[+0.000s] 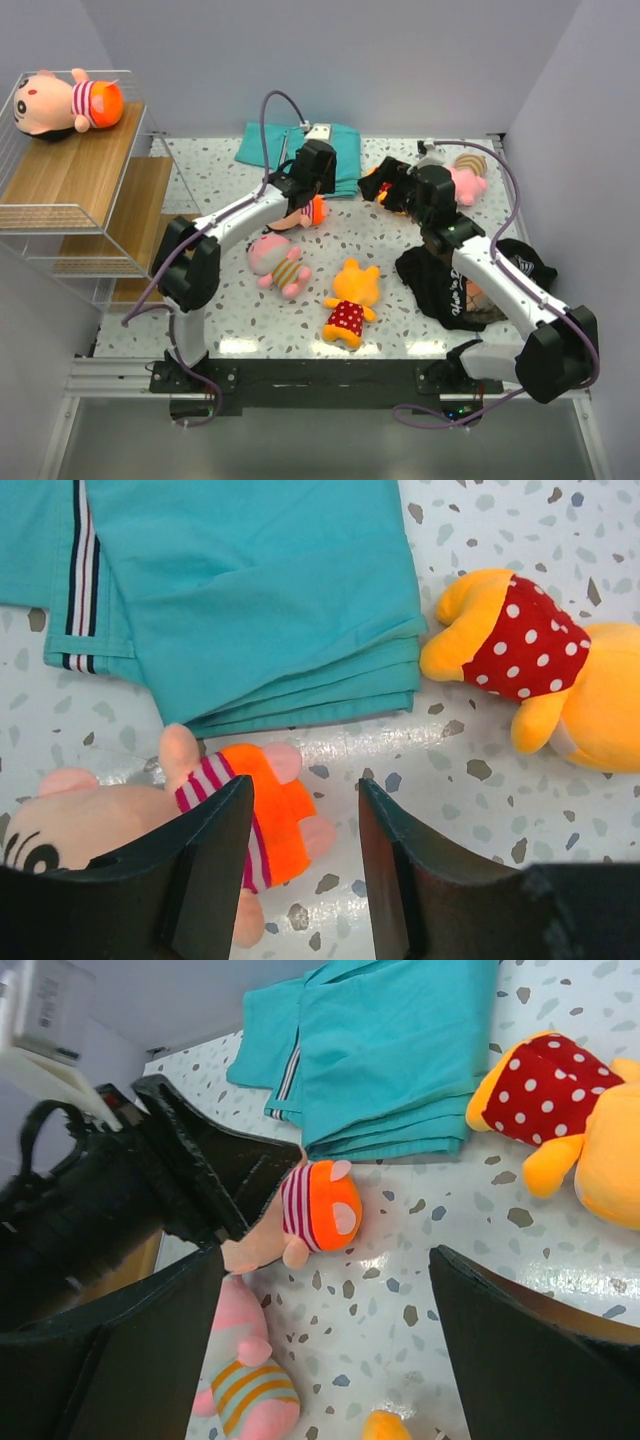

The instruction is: Place and organize the stuffed toys onto the shelf

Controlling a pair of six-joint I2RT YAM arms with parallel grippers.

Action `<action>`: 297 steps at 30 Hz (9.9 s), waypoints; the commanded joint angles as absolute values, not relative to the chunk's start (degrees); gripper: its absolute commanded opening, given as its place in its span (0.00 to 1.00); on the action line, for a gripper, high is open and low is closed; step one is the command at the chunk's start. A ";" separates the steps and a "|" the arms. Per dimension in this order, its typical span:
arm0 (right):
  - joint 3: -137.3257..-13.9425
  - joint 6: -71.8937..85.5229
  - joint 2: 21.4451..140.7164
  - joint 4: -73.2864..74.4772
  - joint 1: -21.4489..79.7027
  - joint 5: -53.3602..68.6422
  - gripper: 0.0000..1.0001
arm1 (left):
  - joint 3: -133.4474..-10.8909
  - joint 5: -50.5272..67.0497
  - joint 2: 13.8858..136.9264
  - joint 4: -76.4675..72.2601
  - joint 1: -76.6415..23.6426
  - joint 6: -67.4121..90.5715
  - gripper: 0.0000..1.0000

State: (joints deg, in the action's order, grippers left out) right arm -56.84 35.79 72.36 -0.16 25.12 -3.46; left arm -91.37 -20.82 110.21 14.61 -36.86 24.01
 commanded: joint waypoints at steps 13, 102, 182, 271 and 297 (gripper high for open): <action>-57.22 34.10 69.96 -0.35 25.93 -6.42 0.88 | -94.49 -26.98 119.89 19.51 -37.53 12.49 0.44; -57.30 35.60 74.18 -8.35 26.10 7.82 0.87 | -115.14 -42.89 70.67 32.61 -44.12 -44.73 0.00; -60.91 33.40 75.15 -4.31 27.25 6.42 0.88 | -81.02 -64.25 45.42 20.83 -43.59 -61.53 0.52; -59.94 39.73 81.74 2.81 27.77 1.06 0.78 | -49.21 -24.42 86.14 16.94 -54.40 11.25 0.00; -58.71 40.69 81.65 -0.70 27.86 5.19 0.78 | -85.96 -43.50 85.52 36.47 -44.38 -15.91 0.00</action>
